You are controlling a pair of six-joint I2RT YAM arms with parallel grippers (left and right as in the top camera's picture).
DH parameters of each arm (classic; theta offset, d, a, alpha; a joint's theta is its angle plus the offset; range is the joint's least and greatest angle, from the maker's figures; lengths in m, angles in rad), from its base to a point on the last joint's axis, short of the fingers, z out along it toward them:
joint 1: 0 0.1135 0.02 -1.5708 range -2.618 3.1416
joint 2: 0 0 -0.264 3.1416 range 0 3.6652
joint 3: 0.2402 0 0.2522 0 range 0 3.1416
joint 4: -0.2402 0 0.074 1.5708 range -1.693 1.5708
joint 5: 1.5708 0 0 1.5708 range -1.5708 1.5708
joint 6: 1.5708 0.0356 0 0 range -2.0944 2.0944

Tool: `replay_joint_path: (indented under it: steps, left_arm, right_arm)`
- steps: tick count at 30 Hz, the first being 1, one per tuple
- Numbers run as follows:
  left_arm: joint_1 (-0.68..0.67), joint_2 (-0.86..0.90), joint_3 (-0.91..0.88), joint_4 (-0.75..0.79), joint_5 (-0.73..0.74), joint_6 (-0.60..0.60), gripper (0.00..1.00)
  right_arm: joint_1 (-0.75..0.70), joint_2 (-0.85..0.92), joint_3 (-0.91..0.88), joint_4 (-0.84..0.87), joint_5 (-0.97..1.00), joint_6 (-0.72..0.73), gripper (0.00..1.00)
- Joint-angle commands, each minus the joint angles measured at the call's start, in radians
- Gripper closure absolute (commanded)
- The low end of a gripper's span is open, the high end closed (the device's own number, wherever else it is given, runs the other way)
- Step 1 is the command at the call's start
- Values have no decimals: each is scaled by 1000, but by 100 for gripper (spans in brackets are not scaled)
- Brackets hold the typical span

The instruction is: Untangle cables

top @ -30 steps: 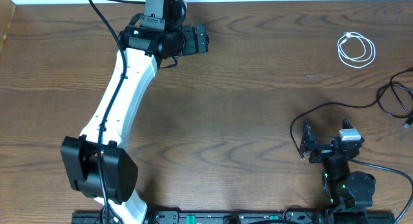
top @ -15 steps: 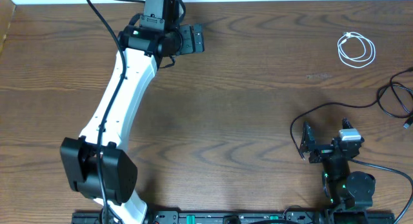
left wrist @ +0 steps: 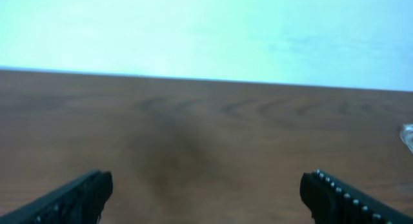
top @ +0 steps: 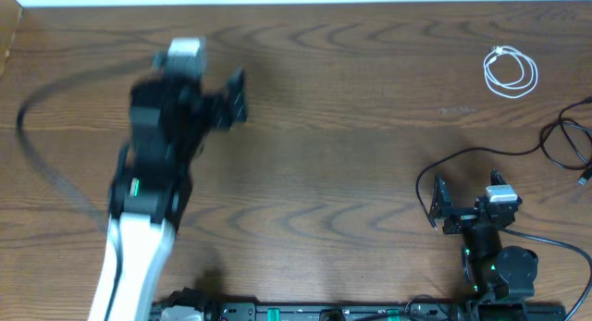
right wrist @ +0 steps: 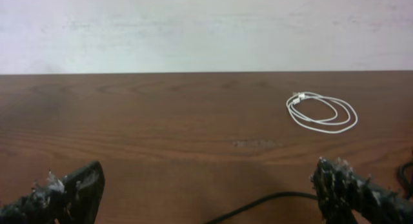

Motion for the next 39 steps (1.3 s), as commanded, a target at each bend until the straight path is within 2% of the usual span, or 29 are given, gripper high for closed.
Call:
replay_joint_path:
  steps: [1,8,15,26,31,39]
  left_arm:
    - [62,-229,-249,76,-13,20,2]
    - [148,-623,-616,209,-19,21,2]
    - [174,-912,-843,232,-37,21,2]
    - [173,-1088,-982,229,-61,19,2]
    - [173,-1091,-981,125,-70,17,2]
    - [173,-1088,-981,130,-70,17,2]
  right_arm:
    - [8,-6,-3,-1,-6,6,1]
    - [7,-6,-3,-1,-6,6,1]
    - [8,-6,-3,-1,-6,6,1]
    - [8,-6,-3,-1,-6,6,1]
    - [8,-6,-3,-1,-6,6,1]
    - [8,-6,-3,-1,-6,6,1]
